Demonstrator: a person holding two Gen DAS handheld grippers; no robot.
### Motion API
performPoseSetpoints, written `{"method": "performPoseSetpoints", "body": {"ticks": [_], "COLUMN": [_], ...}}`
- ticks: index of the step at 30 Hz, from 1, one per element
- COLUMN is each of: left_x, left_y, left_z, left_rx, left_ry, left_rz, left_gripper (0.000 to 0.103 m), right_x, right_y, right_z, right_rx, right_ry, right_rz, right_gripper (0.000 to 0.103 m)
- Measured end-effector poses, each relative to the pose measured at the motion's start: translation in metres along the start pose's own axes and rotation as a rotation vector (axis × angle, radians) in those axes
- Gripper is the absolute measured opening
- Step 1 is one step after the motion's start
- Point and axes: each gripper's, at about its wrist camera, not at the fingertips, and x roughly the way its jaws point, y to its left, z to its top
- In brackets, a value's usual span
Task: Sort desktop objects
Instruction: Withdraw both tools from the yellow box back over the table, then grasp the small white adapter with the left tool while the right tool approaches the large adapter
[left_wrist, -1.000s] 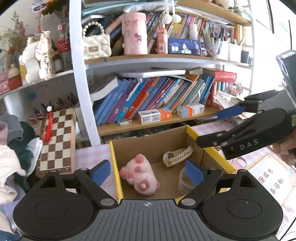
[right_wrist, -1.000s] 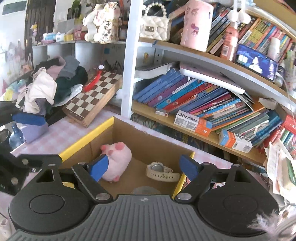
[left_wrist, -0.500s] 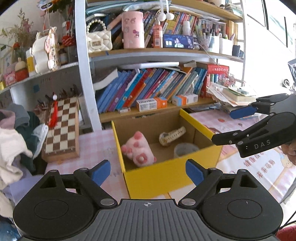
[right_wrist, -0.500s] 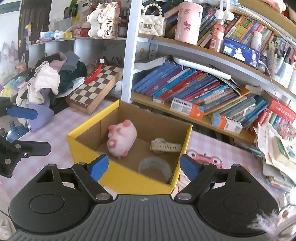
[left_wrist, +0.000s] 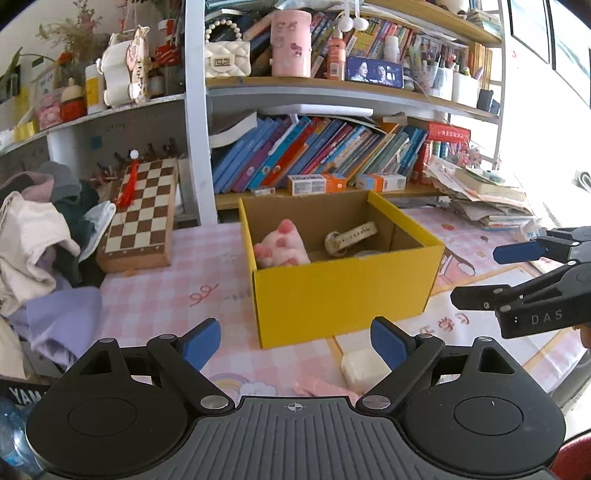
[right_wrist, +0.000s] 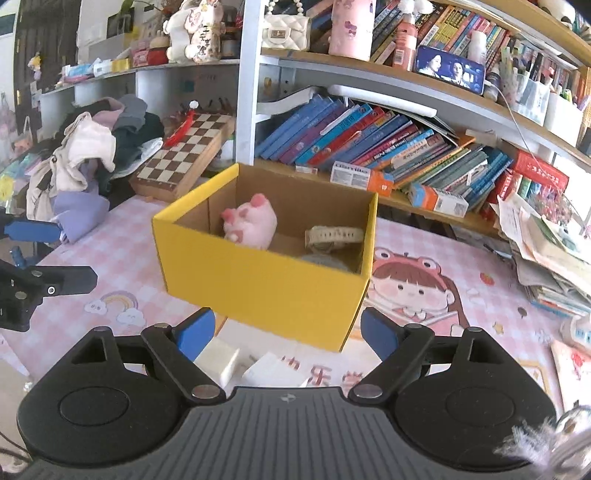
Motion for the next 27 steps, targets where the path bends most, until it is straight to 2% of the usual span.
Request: {"method": "performPoseSetpoints", "body": {"ticks": [8,14,27], "left_x": [-0.006,-0.004,0.003], "left_y": [-0.007,-0.011,-0.020], "left_z": [-0.022,-0.036,-0.056], "left_rx": [0.025,0.021,0.039], "left_ry": [0.012,0.046,0.134], "left_rz": [0.006,0.009,-0.023], "left_gripper": [0.091,0.091,0.092], "right_x": [-0.007,-0.007,0.000], "right_y": [0.013,0.014,0.025], "right_z": [-0.026,-0.040,-0.068], "right_rx": [0.019,0.064,0.076], "right_ry": [0.005,0.029,0.152], "right_rz": [-0.033,-0.068,-0.061], "right_gripper": [0.091,0.100,0.101]}}
